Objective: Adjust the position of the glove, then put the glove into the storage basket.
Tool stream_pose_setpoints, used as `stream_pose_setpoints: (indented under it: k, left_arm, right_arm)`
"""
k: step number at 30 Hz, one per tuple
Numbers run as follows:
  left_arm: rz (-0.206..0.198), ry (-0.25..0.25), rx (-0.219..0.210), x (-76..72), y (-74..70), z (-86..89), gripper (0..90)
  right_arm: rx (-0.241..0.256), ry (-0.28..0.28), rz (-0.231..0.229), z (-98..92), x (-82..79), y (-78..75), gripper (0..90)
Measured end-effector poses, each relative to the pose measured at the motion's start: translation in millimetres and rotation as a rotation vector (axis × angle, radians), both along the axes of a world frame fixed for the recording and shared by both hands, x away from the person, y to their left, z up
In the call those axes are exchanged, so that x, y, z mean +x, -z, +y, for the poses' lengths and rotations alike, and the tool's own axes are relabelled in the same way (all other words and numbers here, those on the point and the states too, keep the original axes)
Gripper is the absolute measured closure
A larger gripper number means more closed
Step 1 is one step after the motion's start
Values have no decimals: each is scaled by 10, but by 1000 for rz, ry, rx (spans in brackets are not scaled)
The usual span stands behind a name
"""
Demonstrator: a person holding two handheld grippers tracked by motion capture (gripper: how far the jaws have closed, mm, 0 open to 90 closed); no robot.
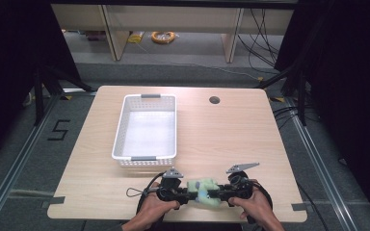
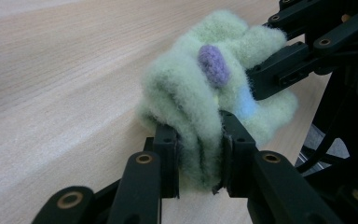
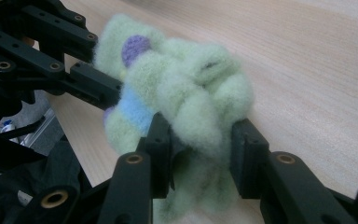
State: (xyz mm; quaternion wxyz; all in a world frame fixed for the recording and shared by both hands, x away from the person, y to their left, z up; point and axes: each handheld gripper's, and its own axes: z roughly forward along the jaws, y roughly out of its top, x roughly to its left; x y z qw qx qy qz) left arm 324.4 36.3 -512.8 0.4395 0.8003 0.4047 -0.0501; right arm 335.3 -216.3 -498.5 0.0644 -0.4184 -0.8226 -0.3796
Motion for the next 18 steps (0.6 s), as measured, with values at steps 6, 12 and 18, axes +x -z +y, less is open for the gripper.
stream_pose_setpoints:
  k: [6, 12, 18]
  left_arm:
    - [5, 10, -32, -8, -13, 13, 723]
    - [-11, 13, -42, -17, -61, 31, 727]
    - [-41, 8, -32, -26, -117, 50, 726]
  right_arm:
    - [-3, -9, -22, 9, -5, -17, 656]
    - [0, -11, -37, 18, -21, -53, 657]
    - [27, -9, -37, 17, -19, -106, 657]
